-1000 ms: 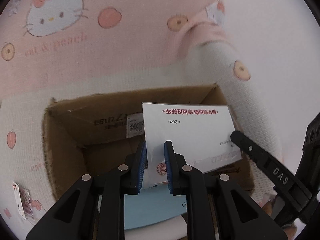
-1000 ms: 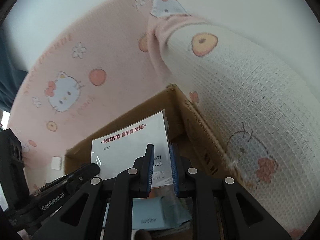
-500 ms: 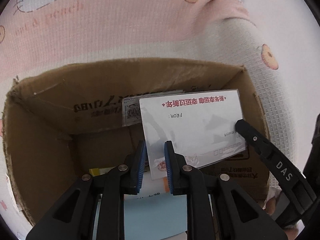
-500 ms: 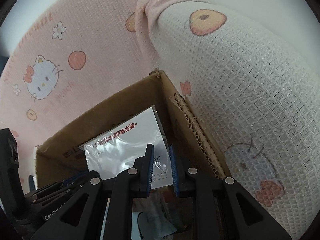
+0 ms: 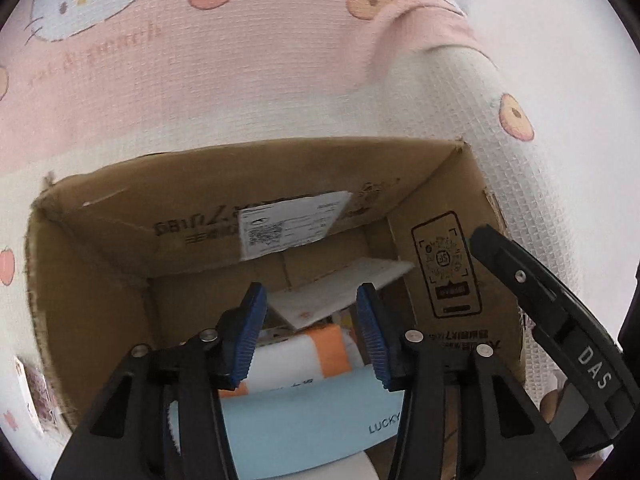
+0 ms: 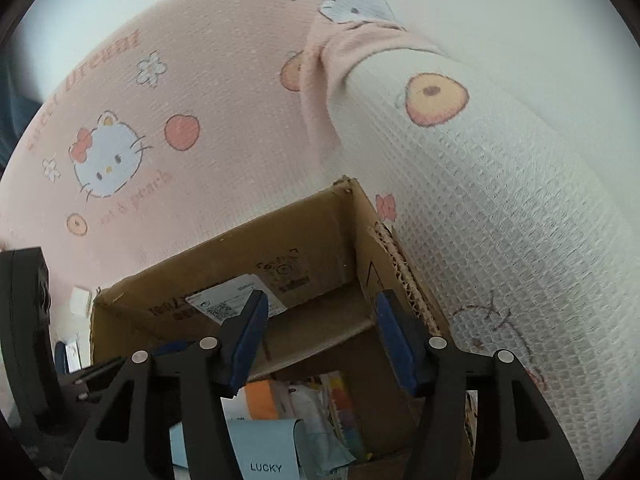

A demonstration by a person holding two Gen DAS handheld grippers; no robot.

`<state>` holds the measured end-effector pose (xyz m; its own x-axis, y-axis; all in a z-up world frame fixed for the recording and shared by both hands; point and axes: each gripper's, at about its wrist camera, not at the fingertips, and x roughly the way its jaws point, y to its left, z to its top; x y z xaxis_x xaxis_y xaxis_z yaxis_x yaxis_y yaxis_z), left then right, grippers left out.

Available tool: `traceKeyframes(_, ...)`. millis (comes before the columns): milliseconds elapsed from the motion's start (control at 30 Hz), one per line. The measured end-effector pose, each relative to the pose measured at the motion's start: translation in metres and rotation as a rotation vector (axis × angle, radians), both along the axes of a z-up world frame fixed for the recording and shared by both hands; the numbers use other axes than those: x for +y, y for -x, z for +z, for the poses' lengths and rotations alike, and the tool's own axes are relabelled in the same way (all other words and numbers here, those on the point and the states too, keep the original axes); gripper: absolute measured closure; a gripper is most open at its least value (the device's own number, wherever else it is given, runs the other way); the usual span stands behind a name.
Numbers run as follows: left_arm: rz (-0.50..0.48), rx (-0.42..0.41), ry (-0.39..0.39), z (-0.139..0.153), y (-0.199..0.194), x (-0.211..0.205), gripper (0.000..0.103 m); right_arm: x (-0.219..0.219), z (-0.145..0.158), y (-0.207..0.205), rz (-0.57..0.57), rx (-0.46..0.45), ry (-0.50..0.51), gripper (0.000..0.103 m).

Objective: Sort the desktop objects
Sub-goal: 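Withdraw the right gripper from the box back over the bed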

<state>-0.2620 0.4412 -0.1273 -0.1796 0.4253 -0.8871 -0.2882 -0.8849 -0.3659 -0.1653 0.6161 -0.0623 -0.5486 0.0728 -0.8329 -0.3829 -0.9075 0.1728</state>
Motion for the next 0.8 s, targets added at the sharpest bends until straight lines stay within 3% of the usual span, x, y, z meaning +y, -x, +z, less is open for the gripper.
traceKeyframes(333, -0.023, 0.051, -0.018, 0.017, 0.001, -0.006, 0.052, 0.004, 0.012, -0.006, -0.080, -0.017, 0.072, 0.049)
traceKeyframes(367, -0.030, 0.054, -0.021, 0.018, 0.001, -0.006, 0.052, 0.004, 0.014, -0.008, -0.075, -0.008, 0.092, 0.054)
traceKeyframes(400, -0.040, 0.053, -0.017, 0.020, 0.000, -0.006, 0.052, 0.003, 0.015, -0.009, -0.066, -0.005, 0.112, 0.070)
traceKeyframes(433, -0.050, 0.052, -0.013, 0.022, 0.000, -0.005, 0.052, 0.003, 0.015, -0.009, -0.057, -0.003, 0.129, 0.078)
traceKeyframes(500, -0.072, 0.057, -0.003, 0.026, -0.003, -0.007, 0.052, -0.002, 0.013, -0.007, -0.036, -0.028, 0.139, 0.089)
traceKeyframes(567, -0.090, 0.063, 0.000, 0.028, -0.005, -0.010, 0.057, -0.010, 0.012, -0.005, -0.007, -0.054, 0.127, 0.090)
traceKeyframes(700, -0.127, 0.050, 0.017, 0.028, -0.007, -0.012, 0.076, -0.023, 0.007, 0.003, 0.032, -0.107, 0.131, 0.090)
traceKeyframes(800, -0.143, 0.027, 0.026, 0.026, -0.009, -0.019, 0.085, -0.027, -0.006, 0.014, 0.063, -0.197, 0.101, 0.090)
